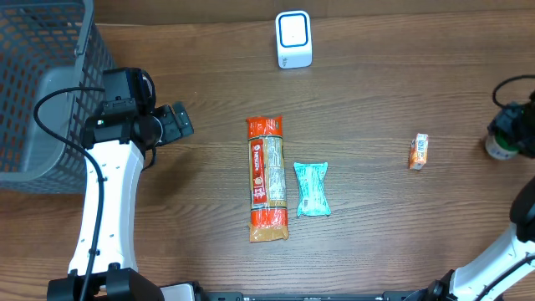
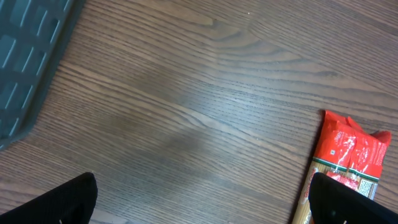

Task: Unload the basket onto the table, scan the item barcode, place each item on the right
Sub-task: 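Carry the jar to the right table edge and set it down, then move the right gripper over the orange Kleenex pack, then lower the right gripper and close it on the orange Kleenex pack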

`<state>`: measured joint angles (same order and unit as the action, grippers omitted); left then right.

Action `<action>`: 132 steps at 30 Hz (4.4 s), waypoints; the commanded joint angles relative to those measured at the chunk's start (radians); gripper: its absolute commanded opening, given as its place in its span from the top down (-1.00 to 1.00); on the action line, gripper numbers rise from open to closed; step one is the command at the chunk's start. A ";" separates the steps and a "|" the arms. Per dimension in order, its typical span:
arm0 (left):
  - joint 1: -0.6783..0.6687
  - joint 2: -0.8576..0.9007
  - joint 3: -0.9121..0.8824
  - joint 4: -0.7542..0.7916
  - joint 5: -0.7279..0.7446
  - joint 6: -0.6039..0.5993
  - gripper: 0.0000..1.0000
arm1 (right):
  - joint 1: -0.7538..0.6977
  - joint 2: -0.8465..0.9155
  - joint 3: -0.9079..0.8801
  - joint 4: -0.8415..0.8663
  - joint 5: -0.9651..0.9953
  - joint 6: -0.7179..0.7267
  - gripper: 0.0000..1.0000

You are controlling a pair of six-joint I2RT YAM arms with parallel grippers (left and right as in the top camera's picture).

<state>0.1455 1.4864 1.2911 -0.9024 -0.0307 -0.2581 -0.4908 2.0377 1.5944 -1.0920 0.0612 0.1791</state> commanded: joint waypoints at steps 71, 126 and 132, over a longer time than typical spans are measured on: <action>-0.002 0.000 0.005 0.000 0.004 0.011 -1.00 | 0.233 -0.188 0.058 -0.295 -0.234 0.003 -0.58; -0.002 0.000 0.005 0.000 0.005 0.011 -0.99 | 0.454 -0.188 -0.357 0.207 -0.193 -0.026 0.67; -0.002 0.000 0.005 0.000 0.004 0.011 -1.00 | 0.454 -0.188 -0.357 0.305 -0.193 -0.026 0.66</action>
<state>0.1455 1.4864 1.2911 -0.9020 -0.0307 -0.2581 -0.0322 1.8458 1.2430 -0.8165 -0.1486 0.1566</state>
